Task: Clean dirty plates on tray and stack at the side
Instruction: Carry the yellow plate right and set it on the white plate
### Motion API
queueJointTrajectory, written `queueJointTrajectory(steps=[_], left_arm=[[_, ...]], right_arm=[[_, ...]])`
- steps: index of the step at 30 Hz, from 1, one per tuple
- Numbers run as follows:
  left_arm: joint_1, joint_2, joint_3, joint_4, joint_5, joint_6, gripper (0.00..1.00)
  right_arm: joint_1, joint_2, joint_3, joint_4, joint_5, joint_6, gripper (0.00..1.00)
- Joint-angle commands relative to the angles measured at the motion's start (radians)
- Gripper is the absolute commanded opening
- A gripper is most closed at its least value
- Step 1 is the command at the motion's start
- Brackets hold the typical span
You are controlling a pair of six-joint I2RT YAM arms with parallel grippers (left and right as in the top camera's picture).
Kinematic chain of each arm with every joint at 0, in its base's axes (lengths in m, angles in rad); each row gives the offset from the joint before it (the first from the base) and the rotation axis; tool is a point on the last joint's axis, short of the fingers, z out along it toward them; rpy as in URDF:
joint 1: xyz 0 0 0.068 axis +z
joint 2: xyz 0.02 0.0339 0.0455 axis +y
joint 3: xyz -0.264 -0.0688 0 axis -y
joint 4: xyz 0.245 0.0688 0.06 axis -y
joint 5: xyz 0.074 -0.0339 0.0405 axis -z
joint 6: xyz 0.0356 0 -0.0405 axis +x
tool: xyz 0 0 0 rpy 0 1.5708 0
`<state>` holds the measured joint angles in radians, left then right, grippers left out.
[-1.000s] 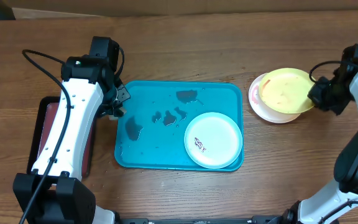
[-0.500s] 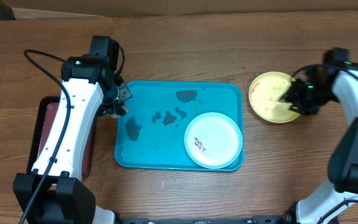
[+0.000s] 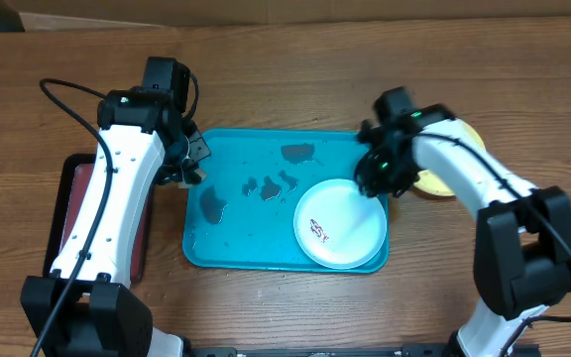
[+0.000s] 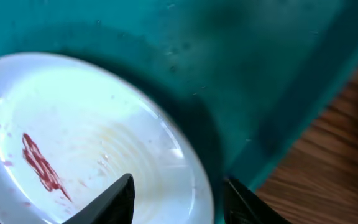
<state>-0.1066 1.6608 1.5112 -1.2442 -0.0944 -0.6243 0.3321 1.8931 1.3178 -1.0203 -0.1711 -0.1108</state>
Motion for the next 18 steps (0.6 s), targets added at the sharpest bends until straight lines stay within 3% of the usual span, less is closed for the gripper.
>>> queueJointTrajectory(steps=[1,13,18], left_arm=[[0.002,0.002,-0.006,0.0,0.01,0.019,0.04],[0.002,0.002,-0.006,0.0,0.01,0.027,0.04],[0.002,0.002,-0.006,-0.002,0.01,0.028,0.04]], right_arm=[[0.036,-0.035,-0.021,0.03,0.067,-0.1,0.49],[0.045,-0.035,-0.062,0.138,0.126,-0.104,0.53],[0.045,-0.034,-0.062,0.134,0.103,-0.103,0.42]])
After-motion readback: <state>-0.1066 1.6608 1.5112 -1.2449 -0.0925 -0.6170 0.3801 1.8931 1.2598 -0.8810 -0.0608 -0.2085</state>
